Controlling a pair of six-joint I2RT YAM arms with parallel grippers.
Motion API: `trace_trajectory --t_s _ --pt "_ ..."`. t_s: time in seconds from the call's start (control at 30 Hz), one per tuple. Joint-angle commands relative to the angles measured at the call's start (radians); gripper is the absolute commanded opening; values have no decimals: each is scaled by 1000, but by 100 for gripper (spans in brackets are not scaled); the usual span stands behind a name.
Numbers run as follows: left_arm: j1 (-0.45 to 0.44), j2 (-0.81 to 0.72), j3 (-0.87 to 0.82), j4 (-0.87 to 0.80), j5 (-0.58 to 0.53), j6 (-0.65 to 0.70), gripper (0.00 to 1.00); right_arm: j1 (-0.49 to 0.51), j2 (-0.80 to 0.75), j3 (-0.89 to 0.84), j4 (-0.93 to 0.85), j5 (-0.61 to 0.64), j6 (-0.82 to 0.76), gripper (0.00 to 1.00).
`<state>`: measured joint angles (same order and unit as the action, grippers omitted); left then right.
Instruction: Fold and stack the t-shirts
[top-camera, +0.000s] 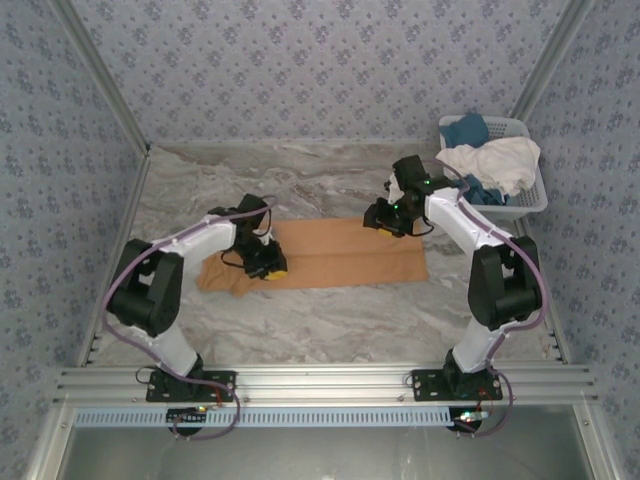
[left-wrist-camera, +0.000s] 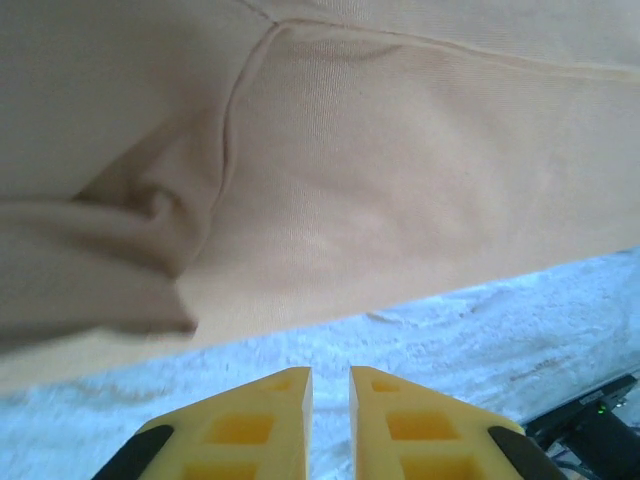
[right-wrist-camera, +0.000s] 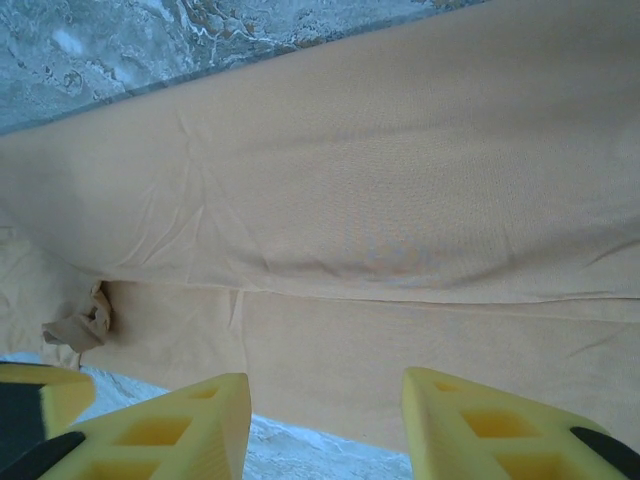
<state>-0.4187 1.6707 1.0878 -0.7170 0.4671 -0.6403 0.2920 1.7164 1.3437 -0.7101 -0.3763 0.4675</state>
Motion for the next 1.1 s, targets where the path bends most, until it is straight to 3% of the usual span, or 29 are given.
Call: trace_trajectory --t_s 0.0,0.13,0.3,0.53,0.87,1.07 --pt "75 -87 48 -54 -83 -9 25 -4 -30 -15 -9 -9 10 46" --pt "117 1 101 -52 -110 77 37 9 -27 -15 1 -15 16 46" --pt "58 116 195 -88 -214 261 45 27 -40 -1 5 -19 14 48" --pt "-90 120 198 -129 -432 491 46 25 -70 -26 5 -23 27 48" --pt "-230 135 158 -115 -733 571 47 27 -67 -38 26 -33 39 48" --pt "-272 146 127 -110 -781 572 39 28 -62 -37 26 -41 43 48"
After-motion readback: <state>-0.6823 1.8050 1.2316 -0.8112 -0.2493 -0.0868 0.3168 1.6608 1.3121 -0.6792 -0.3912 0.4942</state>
